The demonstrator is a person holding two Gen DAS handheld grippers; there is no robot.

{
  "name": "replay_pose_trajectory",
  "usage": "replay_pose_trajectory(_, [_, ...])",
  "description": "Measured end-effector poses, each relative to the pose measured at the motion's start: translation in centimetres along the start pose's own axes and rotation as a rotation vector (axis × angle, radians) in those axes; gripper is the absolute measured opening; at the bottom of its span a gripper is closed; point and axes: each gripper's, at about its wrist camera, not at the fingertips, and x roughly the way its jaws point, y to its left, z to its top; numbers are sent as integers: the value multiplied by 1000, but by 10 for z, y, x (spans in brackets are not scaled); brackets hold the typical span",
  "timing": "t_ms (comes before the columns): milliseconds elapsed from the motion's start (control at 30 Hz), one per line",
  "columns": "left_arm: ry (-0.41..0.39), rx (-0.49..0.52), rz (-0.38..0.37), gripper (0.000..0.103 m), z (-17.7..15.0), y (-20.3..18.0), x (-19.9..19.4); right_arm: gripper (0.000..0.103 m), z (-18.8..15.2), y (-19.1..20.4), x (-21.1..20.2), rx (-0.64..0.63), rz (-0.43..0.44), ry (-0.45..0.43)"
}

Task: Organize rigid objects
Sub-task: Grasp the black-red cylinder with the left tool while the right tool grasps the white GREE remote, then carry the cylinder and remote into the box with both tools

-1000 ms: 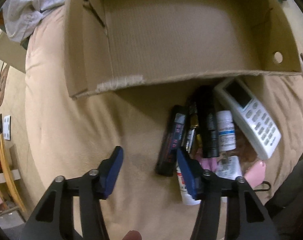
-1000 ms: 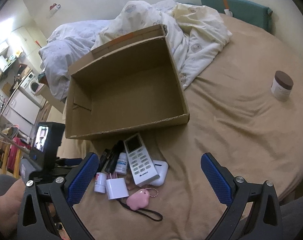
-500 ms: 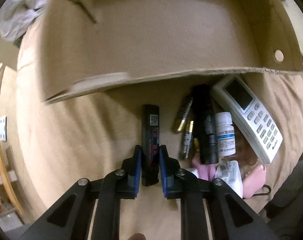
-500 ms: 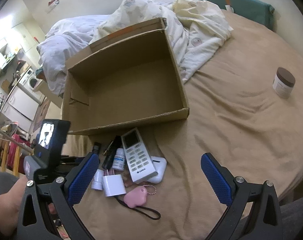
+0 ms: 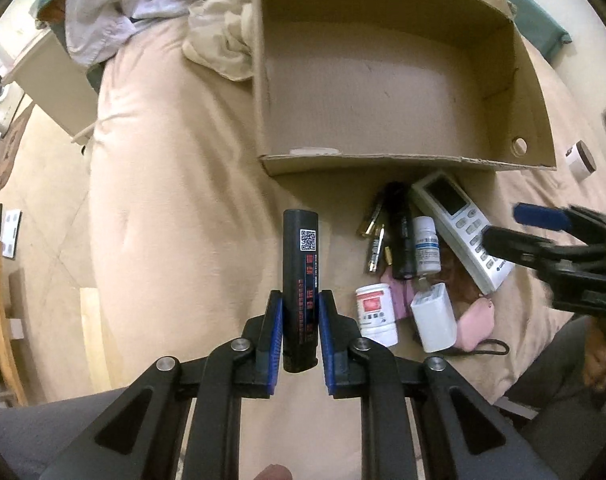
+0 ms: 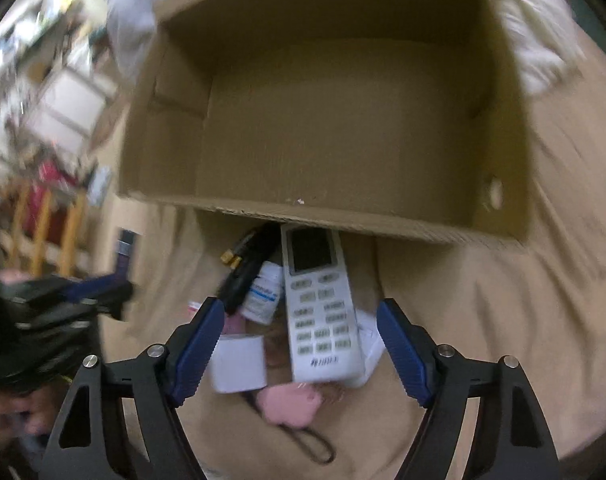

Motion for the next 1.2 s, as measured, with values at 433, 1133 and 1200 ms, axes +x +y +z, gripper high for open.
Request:
replay_pose_trajectory(433, [6, -26, -29, 16, 5, 3, 14, 49, 1, 1, 50, -51, -57, 122])
replay_pose_trajectory(1133, [-155, 25, -10, 16, 0, -2, -41, 46, -54, 28, -44, -159, -27, -23])
replay_pose_trajectory(1200, [-172, 30, -27, 16, 4, -7, -52, 46, -53, 23, -59, -147, -9, -60])
